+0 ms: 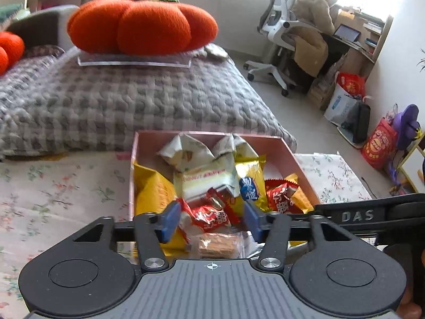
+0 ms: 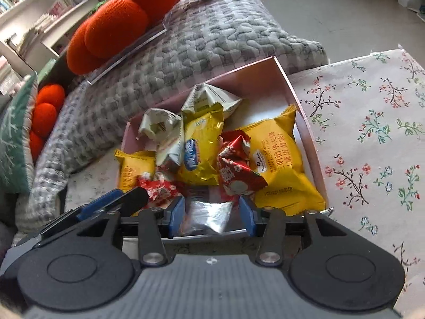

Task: Organize snacks
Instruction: 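Carry the silver and brown packets into the box and release both, then grasp the gold bar with the right tool while the left tool grasps the orange-white packet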

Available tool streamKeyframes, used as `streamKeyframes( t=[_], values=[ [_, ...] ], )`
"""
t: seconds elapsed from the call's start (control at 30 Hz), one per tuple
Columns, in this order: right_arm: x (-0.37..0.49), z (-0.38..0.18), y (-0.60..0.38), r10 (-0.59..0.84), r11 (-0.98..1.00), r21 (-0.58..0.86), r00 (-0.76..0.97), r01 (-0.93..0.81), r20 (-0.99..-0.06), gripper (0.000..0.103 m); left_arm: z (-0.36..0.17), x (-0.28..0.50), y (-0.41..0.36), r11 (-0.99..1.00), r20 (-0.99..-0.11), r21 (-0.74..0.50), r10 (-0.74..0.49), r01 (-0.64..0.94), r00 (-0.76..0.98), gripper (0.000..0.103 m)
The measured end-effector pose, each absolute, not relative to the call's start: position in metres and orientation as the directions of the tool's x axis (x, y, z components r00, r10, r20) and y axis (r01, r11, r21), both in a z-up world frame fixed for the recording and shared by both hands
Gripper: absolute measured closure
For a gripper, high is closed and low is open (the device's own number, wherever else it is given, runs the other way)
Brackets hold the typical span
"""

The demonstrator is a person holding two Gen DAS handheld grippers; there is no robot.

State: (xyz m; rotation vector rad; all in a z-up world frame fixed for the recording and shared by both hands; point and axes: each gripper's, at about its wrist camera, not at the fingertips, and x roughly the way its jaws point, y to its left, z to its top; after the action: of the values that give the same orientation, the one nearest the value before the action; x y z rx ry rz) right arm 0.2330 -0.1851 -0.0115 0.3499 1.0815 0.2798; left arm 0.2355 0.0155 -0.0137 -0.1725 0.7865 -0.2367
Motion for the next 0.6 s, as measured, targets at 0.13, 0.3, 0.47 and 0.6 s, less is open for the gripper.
streamKeyframes(
  t=[0.13,0.3,0.47,0.6],
  values=[
    [0.22,0.005,-0.194,0.392,0.907,0.419,0.456,-0.045,-0.799,0.054,0.002,0.215,0.017,0.975,-0.701,-0.175,-0.221,0.136,0.679,0.049],
    [0.192,0.017,-0.204,0.334,0.938,0.338,0.442,-0.072,-0.833,0.046,0.006,0.184,0.023,0.985,-0.74,-0.133,-0.174,0.112,0.649,0.046],
    [0.171,0.021,-0.211,0.34,0.94,0.33,0.358,-0.092,-0.869,0.039,0.003,0.147,0.014,0.986,-0.795,-0.018,-0.114,0.164,0.596,0.043],
    [0.15,0.016,-0.194,0.268,0.955,0.215,0.289,-0.203,-0.919,0.028,-0.004,0.121,0.0,0.967,-0.816,0.072,-0.084,0.244,0.572,0.037]
  ],
)
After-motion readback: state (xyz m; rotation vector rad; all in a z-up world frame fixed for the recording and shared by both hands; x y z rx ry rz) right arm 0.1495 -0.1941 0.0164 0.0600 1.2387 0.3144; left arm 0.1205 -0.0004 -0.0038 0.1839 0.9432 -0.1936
